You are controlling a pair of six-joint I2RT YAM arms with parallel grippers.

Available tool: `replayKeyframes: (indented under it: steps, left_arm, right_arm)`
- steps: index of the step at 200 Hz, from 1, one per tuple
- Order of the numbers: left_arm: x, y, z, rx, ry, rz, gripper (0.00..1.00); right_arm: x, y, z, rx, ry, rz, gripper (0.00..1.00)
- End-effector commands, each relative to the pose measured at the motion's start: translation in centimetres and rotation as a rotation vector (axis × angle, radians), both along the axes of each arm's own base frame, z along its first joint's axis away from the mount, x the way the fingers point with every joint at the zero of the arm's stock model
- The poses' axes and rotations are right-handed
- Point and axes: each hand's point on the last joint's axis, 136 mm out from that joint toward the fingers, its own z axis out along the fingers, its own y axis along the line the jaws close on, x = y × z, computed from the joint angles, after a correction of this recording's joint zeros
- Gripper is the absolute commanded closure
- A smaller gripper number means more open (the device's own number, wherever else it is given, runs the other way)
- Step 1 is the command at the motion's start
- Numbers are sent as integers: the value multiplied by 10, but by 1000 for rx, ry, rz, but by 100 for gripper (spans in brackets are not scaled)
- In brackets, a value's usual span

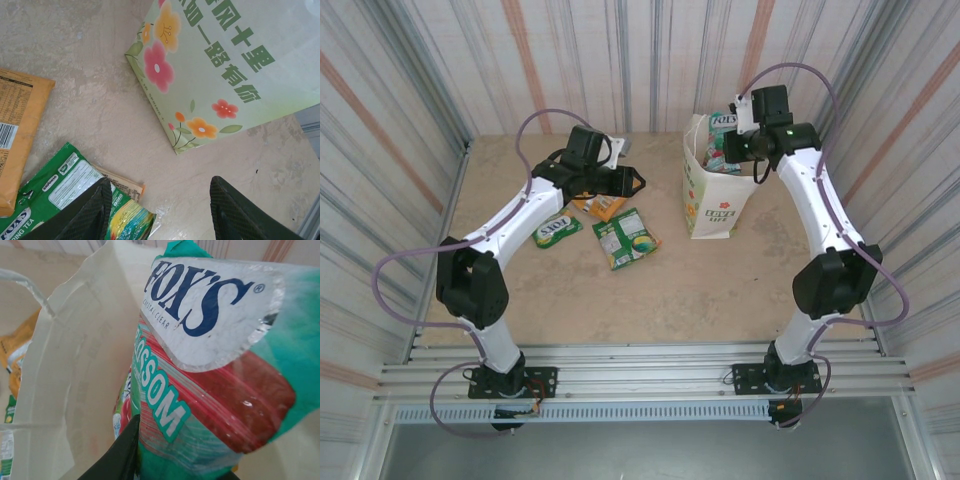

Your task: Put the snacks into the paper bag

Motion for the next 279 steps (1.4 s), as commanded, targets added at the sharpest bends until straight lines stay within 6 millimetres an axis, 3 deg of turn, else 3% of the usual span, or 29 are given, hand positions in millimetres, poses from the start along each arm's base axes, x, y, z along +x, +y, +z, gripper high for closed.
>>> replayKeyframes:
  steps: [1,32,48,82,119,122,150,177,214,246,279]
  left_arm:
    - [-2,-3,-9,18,17,-28,44]
    - [-3,-3,-12,19,27,-28,44]
    - [-5,-2,-15,22,33,-24,44]
    - [-11,2,-25,27,64,-15,44]
    - [-24,12,-35,19,104,18,44]
    - [-25,13,-35,16,105,22,44]
    - [-40,29,-52,7,158,68,43]
    - [-52,47,-75,-16,216,121,43]
    - [-62,68,-107,-70,299,188,43]
    - [-64,78,-125,-114,343,222,43]
    - [-63,84,-140,-141,374,254,44]
  right_arm:
    - [-3,10,16,25,-11,56,85]
    - [-4,11,14,22,-3,53,67]
    - [-7,9,23,11,-24,43,59]
    - [-25,7,49,-2,-79,34,55]
    - [-58,26,77,-24,-157,54,54]
    - [-63,28,68,-32,-140,60,54]
    - [-95,57,64,-4,-157,98,53]
    - [-126,91,43,39,-147,144,52]
    - [-155,142,-9,40,-83,209,52]
    - [-160,178,-59,-9,8,250,52]
    - [-148,205,-107,-53,71,261,52]
